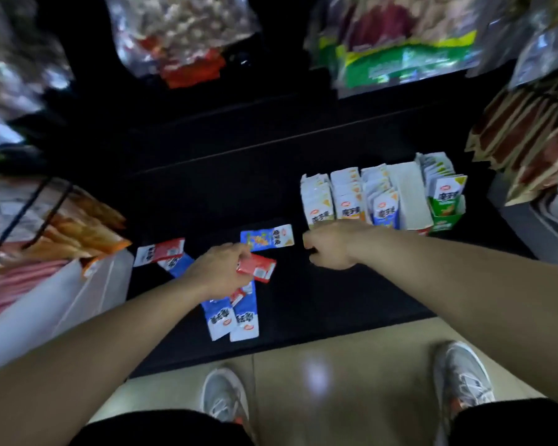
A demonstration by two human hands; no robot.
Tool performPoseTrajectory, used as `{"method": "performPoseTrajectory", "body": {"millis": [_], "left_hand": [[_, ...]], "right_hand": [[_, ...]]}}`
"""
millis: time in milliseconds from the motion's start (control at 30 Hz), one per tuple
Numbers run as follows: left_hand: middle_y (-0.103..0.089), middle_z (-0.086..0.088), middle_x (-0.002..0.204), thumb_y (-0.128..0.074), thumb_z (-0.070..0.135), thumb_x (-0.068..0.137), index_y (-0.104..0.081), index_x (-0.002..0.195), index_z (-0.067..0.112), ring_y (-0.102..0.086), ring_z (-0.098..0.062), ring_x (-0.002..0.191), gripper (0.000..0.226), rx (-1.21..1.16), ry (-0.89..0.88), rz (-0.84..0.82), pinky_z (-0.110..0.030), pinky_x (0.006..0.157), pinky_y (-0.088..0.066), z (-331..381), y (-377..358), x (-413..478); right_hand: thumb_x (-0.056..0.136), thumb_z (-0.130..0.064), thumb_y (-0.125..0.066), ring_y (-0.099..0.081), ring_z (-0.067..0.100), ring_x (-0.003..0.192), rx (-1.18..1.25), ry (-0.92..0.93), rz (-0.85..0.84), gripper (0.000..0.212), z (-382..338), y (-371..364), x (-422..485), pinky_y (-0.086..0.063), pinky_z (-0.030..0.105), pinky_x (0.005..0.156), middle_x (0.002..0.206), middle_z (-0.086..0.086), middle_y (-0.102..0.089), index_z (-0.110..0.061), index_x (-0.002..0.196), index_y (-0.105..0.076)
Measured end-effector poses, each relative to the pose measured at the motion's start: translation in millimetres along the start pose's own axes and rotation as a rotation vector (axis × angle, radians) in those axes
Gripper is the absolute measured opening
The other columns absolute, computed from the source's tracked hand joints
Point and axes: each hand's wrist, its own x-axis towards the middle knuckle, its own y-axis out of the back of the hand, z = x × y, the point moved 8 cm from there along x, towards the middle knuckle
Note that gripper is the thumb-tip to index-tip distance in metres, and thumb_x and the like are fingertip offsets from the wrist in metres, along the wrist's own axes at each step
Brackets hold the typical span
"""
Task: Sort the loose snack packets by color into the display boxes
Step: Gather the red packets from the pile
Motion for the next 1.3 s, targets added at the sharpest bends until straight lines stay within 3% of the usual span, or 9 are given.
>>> {"method": "performPoseTrajectory", "body": {"millis": [133, 300, 567, 667, 800, 900, 1067, 1200, 1300], "left_hand": [[-0.055, 0.002, 0.132, -0.069, 0.042, 0.09, -0.055, 0.125, 0.025, -0.056, -0.017, 0.115, 0.042, -0.072, 0.1, -0.11, -0.036, 0.099, -0.047, -67.6, -29.8, -11.6], [-0.047, 0.0, 0.145, -0.067, 0.041, 0.091, -0.047, 0.141, 0.022, -0.047, -0.021, 0.131, 0.057, -0.064, 0.111, -0.072, -0.037, 0.107, -0.042, -127.7, -85.9, -11.7], [0.003, 0.013, 0.165, -0.054, 0.054, 0.093, -0.012, 0.156, 0.039, -0.008, -0.018, 0.147, 0.078, 0.066, 0.013, -0.081, -0.042, 0.115, -0.032, -154.8, -158.9, 4.4], [-0.006, 0.012, 0.163, -0.055, 0.055, 0.09, -0.025, 0.15, 0.041, -0.02, -0.02, 0.143, 0.069, 0.094, 0.023, 0.072, -0.045, 0.111, -0.037, -162.2, -169.1, 1.9], [-0.045, 0.001, 0.145, -0.067, 0.048, 0.079, -0.056, 0.122, 0.024, -0.048, -0.031, 0.125, 0.05, 0.024, 0.121, 0.342, -0.048, 0.093, -0.049, -181.7, -165.3, -11.1], [-0.055, -0.006, 0.128, -0.071, 0.046, 0.077, -0.06, 0.115, 0.015, -0.054, -0.034, 0.116, 0.05, 0.067, 0.177, 0.405, -0.049, 0.09, -0.051, -189.9, -159.9, -10.2], [-0.049, -0.007, 0.139, -0.062, 0.053, 0.087, -0.045, 0.139, 0.02, -0.043, -0.032, 0.128, 0.065, -0.038, 0.255, 0.375, -0.048, 0.1, -0.042, -175.9, -149.4, 17.6], [-0.035, -0.01, 0.152, -0.051, 0.062, 0.091, -0.025, 0.151, 0.028, -0.031, -0.032, 0.138, 0.074, -0.043, 0.308, 0.312, -0.049, 0.108, -0.035, -163.7, -155.9, 39.0], [-0.022, -0.017, 0.159, -0.044, 0.062, 0.094, -0.022, 0.151, 0.031, -0.023, -0.038, 0.143, 0.069, -0.04, 0.366, 0.251, -0.054, 0.114, -0.027, -157.8, -160.7, 50.9]], "right_hand": [[0.102, -0.038, -0.047, -0.05, 0.031, 0.124, 0.074, 0.035, -0.073, 0.05, -50.9, -52.1, 47.2, -0.047, 0.039, 0.094, 0.139, 0.01, -0.043, -0.02, 0.147, -0.04], [0.1, -0.035, -0.049, -0.033, 0.034, 0.138, 0.152, -0.024, -0.057, 0.069, -84.6, -114.4, 112.4, -0.04, 0.047, 0.109, 0.16, 0.007, -0.02, -0.027, 0.159, -0.013], [0.103, -0.053, -0.033, 0.002, 0.023, 0.155, 0.166, -0.072, 0.009, 0.07, -91.6, -155.6, 171.0, -0.009, 0.052, 0.123, 0.168, -0.006, 0.01, -0.034, 0.159, 0.005], [0.102, -0.05, -0.035, -0.009, 0.027, 0.152, 0.133, -0.123, 0.078, 0.067, -83.1, -168.4, 159.5, -0.019, 0.051, 0.121, 0.167, -0.002, -0.002, -0.032, 0.159, -0.004], [0.098, -0.046, -0.047, -0.043, 0.031, 0.124, 0.088, -0.185, 0.321, 0.048, -69.3, -155.7, 143.5, -0.042, 0.048, 0.1, 0.138, 0.008, -0.045, -0.019, 0.137, -0.045], [0.092, -0.05, -0.058, -0.045, 0.034, 0.122, 0.159, -0.279, 0.357, 0.06, -53.6, -151.9, 146.8, -0.044, 0.05, 0.098, 0.135, 0.013, -0.045, -0.013, 0.138, -0.044], [0.078, -0.052, -0.077, -0.043, 0.035, 0.125, 0.352, -0.398, 0.292, 0.074, -43.3, -154.6, 153.6, -0.043, 0.048, 0.099, 0.134, 0.014, -0.044, -0.012, 0.133, -0.046], [0.088, -0.027, -0.072, -0.058, 0.027, 0.087, 0.571, -0.392, 0.392, 0.037, -39.6, -143.5, 134.3, -0.043, 0.036, 0.069, 0.106, 0.008, -0.06, -0.018, 0.111, -0.044], [0.088, -0.03, -0.069, -0.059, 0.028, 0.096, 0.415, -0.333, 0.377, 0.026, -45.5, -141.9, 114.8, -0.046, 0.038, 0.074, 0.107, 0.003, -0.054, -0.022, 0.104, -0.049]]}}
